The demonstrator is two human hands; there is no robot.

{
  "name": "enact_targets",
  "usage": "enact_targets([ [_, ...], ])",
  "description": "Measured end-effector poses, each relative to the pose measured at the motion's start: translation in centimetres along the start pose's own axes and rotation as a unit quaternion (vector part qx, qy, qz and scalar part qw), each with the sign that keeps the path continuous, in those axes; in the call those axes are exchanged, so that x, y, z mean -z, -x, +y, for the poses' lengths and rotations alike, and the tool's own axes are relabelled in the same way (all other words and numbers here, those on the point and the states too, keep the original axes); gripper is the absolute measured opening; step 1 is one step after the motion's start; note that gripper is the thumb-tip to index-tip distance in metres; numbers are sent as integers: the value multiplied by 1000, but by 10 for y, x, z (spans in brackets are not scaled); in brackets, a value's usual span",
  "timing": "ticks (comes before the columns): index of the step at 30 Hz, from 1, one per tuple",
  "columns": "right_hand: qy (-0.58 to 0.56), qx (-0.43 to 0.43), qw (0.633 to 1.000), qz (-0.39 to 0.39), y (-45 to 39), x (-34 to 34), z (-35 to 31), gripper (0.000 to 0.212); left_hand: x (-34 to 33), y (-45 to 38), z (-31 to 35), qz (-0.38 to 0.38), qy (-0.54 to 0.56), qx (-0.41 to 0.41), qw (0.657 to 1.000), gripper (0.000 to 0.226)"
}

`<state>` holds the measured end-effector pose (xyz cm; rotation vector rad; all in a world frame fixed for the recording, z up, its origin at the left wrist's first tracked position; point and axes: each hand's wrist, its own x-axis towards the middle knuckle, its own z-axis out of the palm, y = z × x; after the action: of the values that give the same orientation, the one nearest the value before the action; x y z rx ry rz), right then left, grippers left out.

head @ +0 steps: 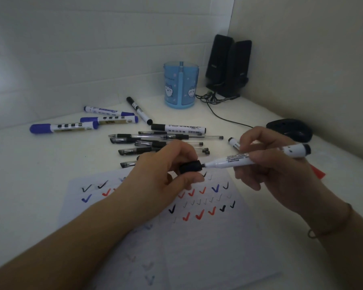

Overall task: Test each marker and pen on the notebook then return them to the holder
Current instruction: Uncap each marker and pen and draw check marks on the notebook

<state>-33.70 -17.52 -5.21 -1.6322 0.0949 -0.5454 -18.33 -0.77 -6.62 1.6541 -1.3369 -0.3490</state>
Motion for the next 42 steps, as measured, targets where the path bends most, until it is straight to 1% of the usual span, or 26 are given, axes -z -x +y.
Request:
enact_targets([
  [5, 23, -29, 999, -20, 1, -5, -1, 11, 0, 1, -2, -7, -7, -26, 1000, 20],
  [8, 35, -35, 998, -35, 0, -8, 1, 21, 1, 2, -2, -3, -15, -36, 999, 18],
  [9, 37, -37, 998, -34, 0, -9, 1, 25, 1, 2, -2, 1, -17, -40, 999, 18],
  [11, 33, -39, 998, -25, 0, -11, 2, 28, 2, 2, -1, 6, -10, -42, 999, 18],
  [14, 11, -40, 999, -24, 0, -13, 3, 33, 2, 2, 2, 24, 12, -49, 998, 17],
  [17, -12, -45, 999, -23, 0, -16, 5, 45, 1, 4, 1, 44, 64, -49, 996, 11],
  [18, -17, -43, 999, -19, 0, -17, 6, 45, 0, 3, 1, 48, 78, -50, 995, 10],
  [21, -10, -28, 999, -18, 0, -21, 5, 44, -1, 4, 2, 48, 100, -47, 993, 10],
  [25, 6, -31, 999, -11, 1, -23, 2, 46, 0, 5, 4, 41, 100, -39, 993, 10],
  [27, 9, -15, 1000, -6, 1, -24, 1, 41, 2, 2, 7, 41, 91, -41, 994, 13],
  [29, -17, -2, 1000, -1, 1, -26, 1, 30, 0, -2, 9, 40, 70, -31, 996, 19],
  [31, -24, -2, 1000, 8, 1, -32, 1, 23, -4, -2, 9, 15, 27, -30, 999, 28],
  [33, 64, 2, 996, 58, 1, -32, 0, 17, -6, -1, 5, -16, -41, -53, 998, 39],
  [35, 198, 17, 971, 135, -2, -20, -3, 11, -2, -3, 0, -7, -81, -54, 995, 45],
  [36, 279, 26, 945, 167, -3, -11, -4, 10, 1, -4, -3, 15, -88, -45, 995, 45],
  [37, 360, 23, 914, 187, -4, -1, -7, 14, 3, -5, -6, 42, -93, -38, 994, 43],
  [38, 425, 2, 884, 193, -4, 8, -10, 19, 5, -6, -8, 66, -100, -35, 992, 41],
  [40, 513, -90, 838, 160, -4, 20, -12, 27, 6, -6, -12, 91, -114, -35, 989, 32],
  [42, 578, -168, 791, 106, -4, 24, -10, 26, 5, -7, -15, 96, -123, -36, 987, 25],
])
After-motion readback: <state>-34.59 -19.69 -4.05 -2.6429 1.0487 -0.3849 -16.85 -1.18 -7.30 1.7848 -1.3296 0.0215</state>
